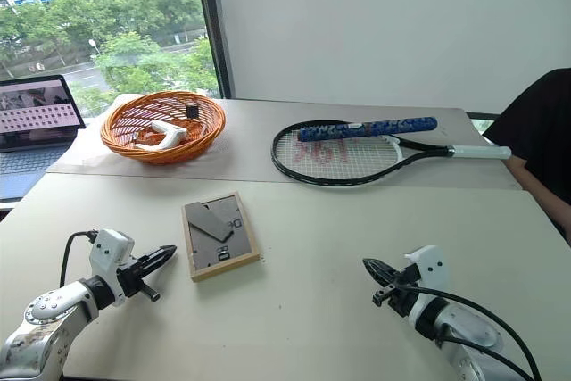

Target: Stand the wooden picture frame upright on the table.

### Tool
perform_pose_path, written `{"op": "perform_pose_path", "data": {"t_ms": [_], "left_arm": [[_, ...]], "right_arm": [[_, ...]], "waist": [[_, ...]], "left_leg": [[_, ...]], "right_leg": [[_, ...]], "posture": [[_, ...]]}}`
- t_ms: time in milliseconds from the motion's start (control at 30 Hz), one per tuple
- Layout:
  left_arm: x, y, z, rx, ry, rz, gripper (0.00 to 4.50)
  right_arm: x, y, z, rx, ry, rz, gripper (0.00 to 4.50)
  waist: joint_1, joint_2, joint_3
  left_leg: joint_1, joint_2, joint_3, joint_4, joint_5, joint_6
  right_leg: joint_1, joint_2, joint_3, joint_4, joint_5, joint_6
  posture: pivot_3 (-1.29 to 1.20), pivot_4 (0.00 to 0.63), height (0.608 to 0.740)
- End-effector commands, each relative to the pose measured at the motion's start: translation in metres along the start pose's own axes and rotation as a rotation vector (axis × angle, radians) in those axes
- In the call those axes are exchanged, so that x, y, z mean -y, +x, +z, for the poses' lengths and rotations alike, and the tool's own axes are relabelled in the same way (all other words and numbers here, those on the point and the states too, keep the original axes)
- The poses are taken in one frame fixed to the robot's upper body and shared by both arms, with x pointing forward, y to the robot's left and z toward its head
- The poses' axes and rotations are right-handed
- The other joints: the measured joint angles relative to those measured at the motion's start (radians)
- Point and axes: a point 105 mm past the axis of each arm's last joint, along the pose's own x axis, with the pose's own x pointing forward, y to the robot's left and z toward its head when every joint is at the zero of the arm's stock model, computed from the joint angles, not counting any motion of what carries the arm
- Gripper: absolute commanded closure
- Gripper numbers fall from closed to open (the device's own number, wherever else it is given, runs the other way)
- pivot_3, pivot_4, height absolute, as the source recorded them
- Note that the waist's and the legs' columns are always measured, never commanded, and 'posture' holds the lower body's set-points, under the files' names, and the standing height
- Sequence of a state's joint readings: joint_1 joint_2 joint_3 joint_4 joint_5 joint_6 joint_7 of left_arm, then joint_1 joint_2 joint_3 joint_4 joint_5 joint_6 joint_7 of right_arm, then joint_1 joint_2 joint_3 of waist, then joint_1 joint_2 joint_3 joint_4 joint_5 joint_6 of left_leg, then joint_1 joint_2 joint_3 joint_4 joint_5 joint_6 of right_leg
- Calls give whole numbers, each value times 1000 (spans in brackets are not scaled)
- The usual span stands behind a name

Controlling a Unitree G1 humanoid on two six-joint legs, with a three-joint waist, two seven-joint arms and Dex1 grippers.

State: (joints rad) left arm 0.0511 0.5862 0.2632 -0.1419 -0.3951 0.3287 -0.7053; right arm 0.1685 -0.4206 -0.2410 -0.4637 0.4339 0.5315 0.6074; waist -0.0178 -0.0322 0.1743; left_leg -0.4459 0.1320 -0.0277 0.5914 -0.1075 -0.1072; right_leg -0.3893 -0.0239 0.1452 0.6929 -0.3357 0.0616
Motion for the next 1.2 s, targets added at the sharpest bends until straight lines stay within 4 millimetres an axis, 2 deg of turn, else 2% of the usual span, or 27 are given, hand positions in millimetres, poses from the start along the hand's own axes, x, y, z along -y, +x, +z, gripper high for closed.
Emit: {"op": "perform_pose_path", "data": {"t_ms": [33,100,167,233,333,400,533,633,733,833,933,1067,1200], "left_arm": [[-7,-5,23,53,-36,-56,4422],[-14,-15,50,102,-102,-141,4422],[-14,-25,59,74,-109,-204,4422],[-17,-29,55,18,-105,-198,4422],[-25,-34,40,-91,-98,-132,4422],[-25,-34,32,-141,-86,-105,4422],[-16,-24,33,-140,-91,-99,4422],[-8,-16,28,-155,-92,-103,4422],[-7,-9,18,-196,-76,-85,4422],[-6,14,7,-225,-91,-31,4422],[-1,28,10,-204,-99,-36,4422],[22,45,15,-193,-119,-140,4422],[46,44,7,-257,-114,-263,4422]], "right_arm": [[-8,8,31,68,-85,81,4500],[-21,24,63,82,-216,242,4500],[-30,39,78,64,-298,344,4500],[-33,50,82,47,-343,395,4500],[-44,82,89,52,-384,476,4500],[-50,100,87,30,-408,513,4500],[-62,126,82,20,-412,570,4500],[-74,140,69,-12,-415,629,4500],[-77,155,60,-34,-428,628,4500],[-87,172,49,-61,-418,642,4500],[-101,175,44,-63,-434,707,4500],[-120,167,36,-70,-423,804,4500],[-119,149,29,-104,-426,831,4500]], "waist": [[0,0,0],[-12,0,3],[-29,-1,6],[-31,-2,5],[-30,-2,4],[-28,-2,4],[-16,-2,4],[-5,-2,4],[1,-2,4],[7,-2,4],[12,-2,4],[20,-2,4],[31,-1,3]], "left_leg": [[0,0,0,0,0,0],[0,0,0,1,0,0],[-1,0,0,1,3,1],[1,0,0,-1,3,2],[7,-1,0,-1,-1,2],[0,-1,0,-1,-1,2],[-13,0,-2,-1,-1,2],[-14,0,-2,-1,-1,2],[-14,0,-2,0,0,1],[-13,0,-2,0,1,0],[-12,0,-2,1,4,1],[-12,0,-2,2,5,0],[-12,-1,-2,1,5,0]], "right_leg": [[0,0,0,0,0,0],[-1,0,0,1,1,0],[-5,0,1,2,3,-4],[-3,1,0,2,3,-6],[0,-1,1,1,-2,-1],[-2,0,1,1,-1,-2],[-14,0,-2,3,2,-7],[-14,0,-3,3,2,-7],[-14,0,-3,5,3,-7],[-15,0,-3,7,3,-7],[-14,1,-3,8,4,-6],[-13,1,-3,8,6,-5],[-13,1,-3,8,6,-5]], "posture": [[0,150,692],[0,150,692],[0,150,692],[0,150,692],[0,150,692],[0,150,692],[0,150,692],[0,150,692],[0,150,692],[0,150,692],[0,150,692],[0,150,692],[0,150,692]]}}
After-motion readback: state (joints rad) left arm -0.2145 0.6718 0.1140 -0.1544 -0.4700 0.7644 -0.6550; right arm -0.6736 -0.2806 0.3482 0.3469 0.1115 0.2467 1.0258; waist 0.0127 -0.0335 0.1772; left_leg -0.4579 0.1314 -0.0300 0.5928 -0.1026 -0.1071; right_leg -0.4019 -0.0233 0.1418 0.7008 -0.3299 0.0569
